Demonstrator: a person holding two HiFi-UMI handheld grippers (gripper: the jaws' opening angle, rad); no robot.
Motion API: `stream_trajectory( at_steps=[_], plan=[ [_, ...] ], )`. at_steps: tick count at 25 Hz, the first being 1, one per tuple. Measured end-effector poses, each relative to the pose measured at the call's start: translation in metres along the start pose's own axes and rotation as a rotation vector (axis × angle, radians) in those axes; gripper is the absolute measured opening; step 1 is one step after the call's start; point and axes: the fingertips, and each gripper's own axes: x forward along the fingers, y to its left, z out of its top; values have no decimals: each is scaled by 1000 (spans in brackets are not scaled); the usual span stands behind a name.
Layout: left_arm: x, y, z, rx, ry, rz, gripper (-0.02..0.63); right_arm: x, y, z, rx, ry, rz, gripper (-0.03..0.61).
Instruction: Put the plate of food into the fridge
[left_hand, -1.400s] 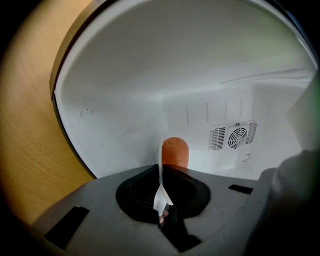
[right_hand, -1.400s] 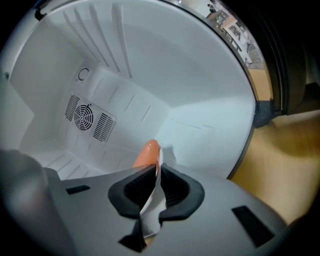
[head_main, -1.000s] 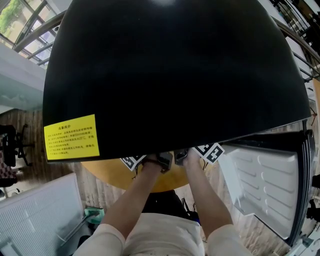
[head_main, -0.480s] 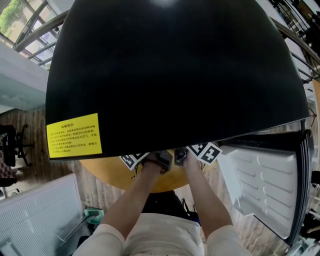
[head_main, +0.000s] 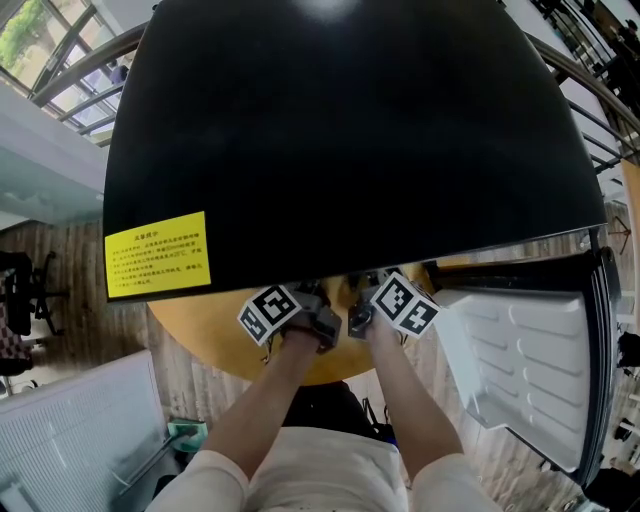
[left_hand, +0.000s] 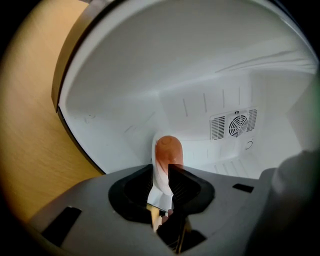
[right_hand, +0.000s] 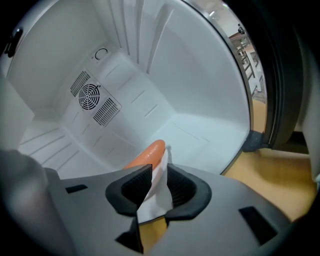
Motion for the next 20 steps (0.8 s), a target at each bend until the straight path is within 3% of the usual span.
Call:
stream_trajectory(
  at_steps=[6,12,20],
  plan=[
    [-14,-7,3,35,0,-17,106,-14,6,-5,9,-1,18,91],
    [-37,-5,-10,106,56,-15,104,-38,16,-17,3,13,42,90],
    [-82,-13,-29,334,158,-20,103,-81,39,-40,-50,65,77,87]
  ],
)
